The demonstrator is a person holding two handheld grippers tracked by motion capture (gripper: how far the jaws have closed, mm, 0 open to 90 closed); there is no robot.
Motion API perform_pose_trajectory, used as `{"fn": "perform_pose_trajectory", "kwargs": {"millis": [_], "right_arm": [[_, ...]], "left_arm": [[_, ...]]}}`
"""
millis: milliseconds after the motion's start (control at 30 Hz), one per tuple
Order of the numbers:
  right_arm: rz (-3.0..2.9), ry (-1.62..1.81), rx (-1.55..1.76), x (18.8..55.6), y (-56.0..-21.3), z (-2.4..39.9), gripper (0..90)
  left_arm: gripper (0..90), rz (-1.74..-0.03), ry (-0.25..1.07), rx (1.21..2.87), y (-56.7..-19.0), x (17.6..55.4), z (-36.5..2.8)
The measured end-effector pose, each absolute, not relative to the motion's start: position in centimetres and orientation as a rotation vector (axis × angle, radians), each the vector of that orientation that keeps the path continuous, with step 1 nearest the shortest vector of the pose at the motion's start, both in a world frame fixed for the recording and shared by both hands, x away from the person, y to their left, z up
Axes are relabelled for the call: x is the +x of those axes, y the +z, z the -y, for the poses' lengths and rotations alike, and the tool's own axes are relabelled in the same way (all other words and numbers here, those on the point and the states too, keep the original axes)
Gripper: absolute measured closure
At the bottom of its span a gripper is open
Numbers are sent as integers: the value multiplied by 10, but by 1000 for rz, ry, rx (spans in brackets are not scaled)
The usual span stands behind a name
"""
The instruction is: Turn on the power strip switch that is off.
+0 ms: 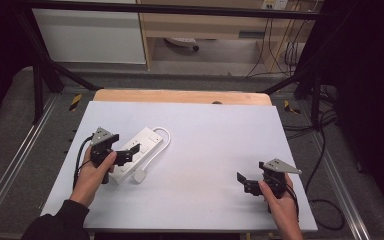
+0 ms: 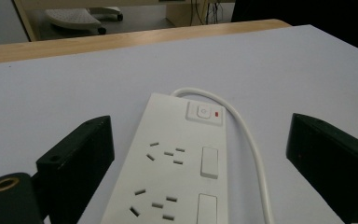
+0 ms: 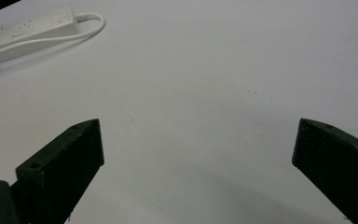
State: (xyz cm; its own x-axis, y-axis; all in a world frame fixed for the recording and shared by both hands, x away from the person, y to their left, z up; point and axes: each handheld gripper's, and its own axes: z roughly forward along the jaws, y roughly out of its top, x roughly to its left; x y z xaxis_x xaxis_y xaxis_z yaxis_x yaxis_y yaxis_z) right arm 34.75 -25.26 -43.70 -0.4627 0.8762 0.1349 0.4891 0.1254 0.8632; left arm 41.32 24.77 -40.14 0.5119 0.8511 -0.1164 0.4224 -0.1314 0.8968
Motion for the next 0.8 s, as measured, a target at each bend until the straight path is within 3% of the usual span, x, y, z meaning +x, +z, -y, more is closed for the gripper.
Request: {"fn": "perform_pose_trajectory", "kwargs": {"millis": [800], "right_arm": [[-2006,1275,1318,348,-437,252,25]], "left_arm": [[69,-1059,557,1708,-369,371,-295]]}}
